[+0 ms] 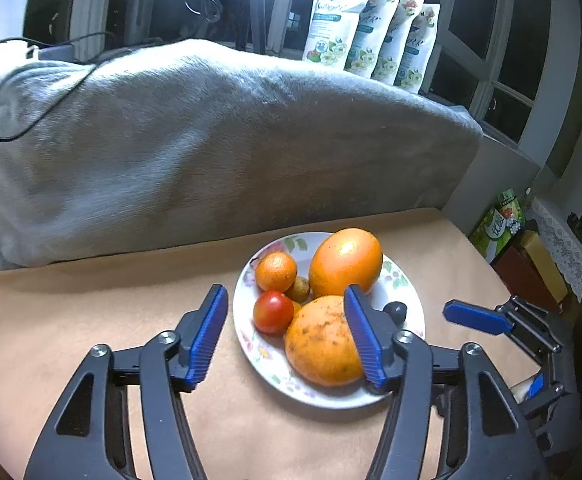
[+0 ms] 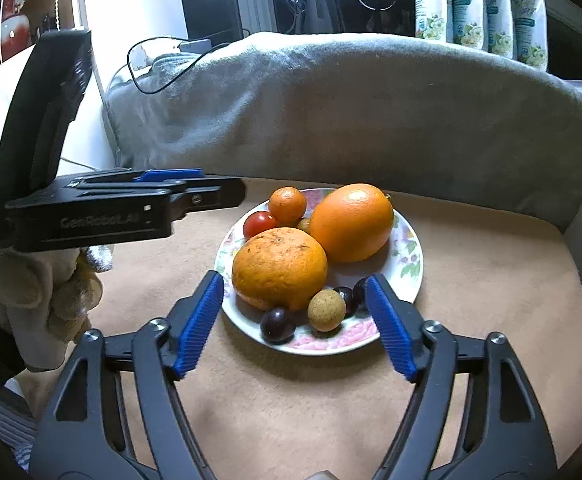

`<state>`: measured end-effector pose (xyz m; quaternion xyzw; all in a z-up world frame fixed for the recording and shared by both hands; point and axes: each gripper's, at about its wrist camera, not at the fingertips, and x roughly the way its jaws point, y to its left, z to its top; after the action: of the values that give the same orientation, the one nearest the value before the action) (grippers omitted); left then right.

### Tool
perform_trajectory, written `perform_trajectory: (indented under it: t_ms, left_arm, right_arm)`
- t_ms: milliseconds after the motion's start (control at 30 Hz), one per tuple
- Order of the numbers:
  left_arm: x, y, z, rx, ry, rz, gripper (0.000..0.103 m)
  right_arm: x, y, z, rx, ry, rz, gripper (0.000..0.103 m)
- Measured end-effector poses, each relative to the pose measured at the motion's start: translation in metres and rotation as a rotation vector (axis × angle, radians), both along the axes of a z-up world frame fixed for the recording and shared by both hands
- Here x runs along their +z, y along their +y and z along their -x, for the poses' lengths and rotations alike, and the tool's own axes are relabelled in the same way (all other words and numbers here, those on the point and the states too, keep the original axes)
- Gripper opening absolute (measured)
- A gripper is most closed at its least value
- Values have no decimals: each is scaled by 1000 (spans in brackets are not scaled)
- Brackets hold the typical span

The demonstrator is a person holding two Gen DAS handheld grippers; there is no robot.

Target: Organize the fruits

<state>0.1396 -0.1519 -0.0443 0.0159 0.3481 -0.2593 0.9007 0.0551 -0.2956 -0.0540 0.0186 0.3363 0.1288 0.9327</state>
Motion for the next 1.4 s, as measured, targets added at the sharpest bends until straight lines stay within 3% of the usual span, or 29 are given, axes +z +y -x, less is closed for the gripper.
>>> perform_trajectory:
  t_ms: [100,167,233,500,667,1400]
  left_arm:
    - [2,6,12,15,-18,-12,73]
    - [3,10,20,28,-21,-14,75]
    - [4,12,29,47,-35,-29,75]
    - [8,11,64,100,-117,-71,81]
    - [7,11,73,106,-113,-62,81]
    - [7,20,85,159,-94,-51,81]
  right_arm:
    - [1,-3,9,-22,-2,-2,78]
    - [1,-4,15,-36,-5,3,91]
    - [2,-7,23,-61,-17,9,93]
    - [8,-24,40,-174,-37,6,94]
    - [12,-30,48,-221,-60,9,99]
    - [11,-28,52,-221,-62,-14,99]
